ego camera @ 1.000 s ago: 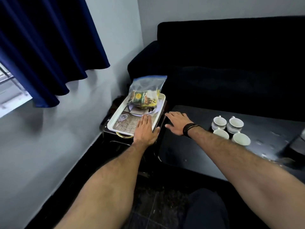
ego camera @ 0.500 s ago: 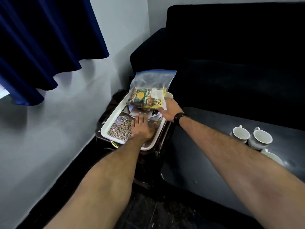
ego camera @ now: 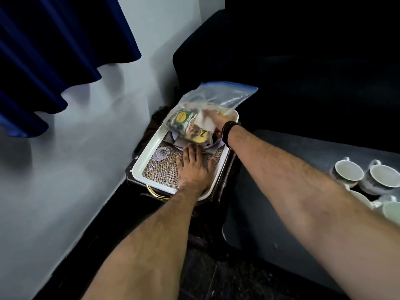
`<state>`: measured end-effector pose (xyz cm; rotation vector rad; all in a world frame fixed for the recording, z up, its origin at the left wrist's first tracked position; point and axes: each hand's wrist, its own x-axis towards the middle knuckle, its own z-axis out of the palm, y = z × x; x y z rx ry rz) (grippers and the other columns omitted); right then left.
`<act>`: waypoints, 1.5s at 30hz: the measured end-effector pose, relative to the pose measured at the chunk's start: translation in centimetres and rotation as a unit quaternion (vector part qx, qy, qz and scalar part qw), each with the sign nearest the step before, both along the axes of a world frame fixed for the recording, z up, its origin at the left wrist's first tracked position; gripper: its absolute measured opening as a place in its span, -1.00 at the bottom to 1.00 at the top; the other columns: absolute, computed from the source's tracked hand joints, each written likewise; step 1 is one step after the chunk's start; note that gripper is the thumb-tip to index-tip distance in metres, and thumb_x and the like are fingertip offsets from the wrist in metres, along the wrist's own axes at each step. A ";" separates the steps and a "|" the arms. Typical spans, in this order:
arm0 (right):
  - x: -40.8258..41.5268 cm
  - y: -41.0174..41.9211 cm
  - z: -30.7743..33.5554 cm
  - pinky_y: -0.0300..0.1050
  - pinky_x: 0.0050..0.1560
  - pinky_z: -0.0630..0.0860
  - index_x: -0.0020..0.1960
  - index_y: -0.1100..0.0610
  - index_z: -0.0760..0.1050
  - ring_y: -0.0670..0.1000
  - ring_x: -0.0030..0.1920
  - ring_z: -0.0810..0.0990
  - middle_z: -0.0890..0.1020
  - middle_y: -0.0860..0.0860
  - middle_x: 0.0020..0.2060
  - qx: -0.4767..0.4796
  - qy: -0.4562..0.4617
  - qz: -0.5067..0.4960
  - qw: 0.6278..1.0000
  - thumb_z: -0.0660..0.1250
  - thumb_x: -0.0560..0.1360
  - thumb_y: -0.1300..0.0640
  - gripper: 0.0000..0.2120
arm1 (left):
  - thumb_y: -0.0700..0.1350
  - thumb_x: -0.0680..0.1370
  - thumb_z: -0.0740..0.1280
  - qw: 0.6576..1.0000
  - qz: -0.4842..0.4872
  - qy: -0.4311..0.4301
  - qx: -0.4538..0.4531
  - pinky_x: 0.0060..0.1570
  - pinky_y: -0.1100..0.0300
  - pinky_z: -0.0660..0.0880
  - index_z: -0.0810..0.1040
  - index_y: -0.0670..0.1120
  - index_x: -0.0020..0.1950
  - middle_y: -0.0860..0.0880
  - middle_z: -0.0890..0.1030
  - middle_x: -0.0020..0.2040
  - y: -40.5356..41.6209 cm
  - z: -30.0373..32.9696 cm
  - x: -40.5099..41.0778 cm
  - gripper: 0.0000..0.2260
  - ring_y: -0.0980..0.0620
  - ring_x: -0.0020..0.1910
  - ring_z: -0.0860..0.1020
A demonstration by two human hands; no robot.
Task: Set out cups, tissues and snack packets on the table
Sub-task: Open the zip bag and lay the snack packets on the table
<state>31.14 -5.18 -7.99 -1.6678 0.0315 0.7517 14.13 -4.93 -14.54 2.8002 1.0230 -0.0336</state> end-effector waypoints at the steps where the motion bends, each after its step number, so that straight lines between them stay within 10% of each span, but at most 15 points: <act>1: 0.0 0.2 -0.6 -0.12 -0.25 0.58 0.43 0.27 0.32 0.11 0.08 0.61 0.57 0.15 0.23 0.005 0.005 0.015 1.000 0.56 0.26 -0.07 -0.12 | 0.27 0.63 -0.13 1.000 0.001 0.002 0.004 0.53 -0.18 -0.18 -0.10 -0.10 0.63 -0.15 -0.07 0.63 0.0 0.0 0.0 -0.32 -0.12 0.60 -0.13; 7: 0.0 -2.2 1.1 0.03 -0.15 0.58 -0.14 0.20 0.58 0.12 -0.20 0.64 0.64 0.11 -0.25 0.092 -0.095 -0.010 0.991 0.44 0.42 0.24 -0.94 | 0.26 0.63 -0.15 1.000 -0.008 0.018 0.003 0.52 -0.16 -0.21 -0.13 -0.09 0.62 -0.14 -0.11 0.63 0.4 0.1 -0.1 -0.34 -0.12 0.60 -0.14; 16: 4.2 -17.2 8.5 0.17 0.03 0.64 -0.19 0.06 0.65 0.08 -0.05 0.71 0.73 0.05 -0.11 0.154 -0.177 -0.121 0.965 0.47 0.35 0.00 -0.86 | 0.32 0.60 -0.01 0.983 0.029 0.137 -0.117 0.52 -0.19 0.05 -0.09 -0.10 0.63 -0.17 -0.11 0.62 -0.4 4.4 1.2 -0.25 -0.22 0.58 0.02; 26: -8.4 -26.1 3.2 -0.25 0.07 0.38 0.34 0.14 0.50 0.13 0.29 0.53 0.60 0.13 0.25 -0.056 -0.219 -0.013 0.974 0.31 0.57 0.07 -0.64 | 0.25 0.60 0.17 0.970 -0.037 -0.159 -0.182 0.02 0.11 0.42 0.60 -0.14 0.05 -0.16 0.65 0.04 -11.4 14.4 3.4 -0.53 -0.13 0.07 0.58; 34: -14.3 -28.9 0.5 -0.09 -0.06 0.53 0.14 0.24 0.55 0.21 0.10 0.62 0.63 0.14 0.10 -0.240 -0.242 0.175 0.924 0.37 0.43 -0.03 -0.59 | 0.42 0.43 0.27 0.916 0.024 -0.207 -0.343 -0.17 0.18 0.57 0.65 -0.21 -0.17 -0.11 0.70 -0.30 -17.8 16.4 2.4 -0.34 -0.03 -0.29 0.68; 39: -13.9 -29.7 1.3 -0.01 0.01 0.61 0.00 0.15 0.60 0.10 -0.06 0.62 0.63 0.04 -0.03 -0.259 -0.295 0.277 0.877 0.41 0.38 0.03 -0.74 | -0.02 0.54 0.31 0.939 0.011 -0.200 -0.279 -0.16 0.17 0.63 0.55 -0.16 -0.30 -0.11 0.65 -0.34 -18.4 16.8 1.1 -0.72 0.05 -0.45 0.60; 45: -11.0 -32.0 6.3 -0.19 -0.03 0.53 0.10 0.13 0.61 -0.05 -0.12 0.59 0.65 -0.03 -0.10 -0.132 -0.326 0.098 0.931 0.28 0.51 0.26 -0.78 | -0.05 0.58 0.33 0.933 0.016 -0.226 -0.280 -0.47 0.42 0.44 0.56 -0.16 -0.30 -0.07 0.59 -0.41 -18.1 17.8 0.0 -0.71 0.17 -0.58 0.54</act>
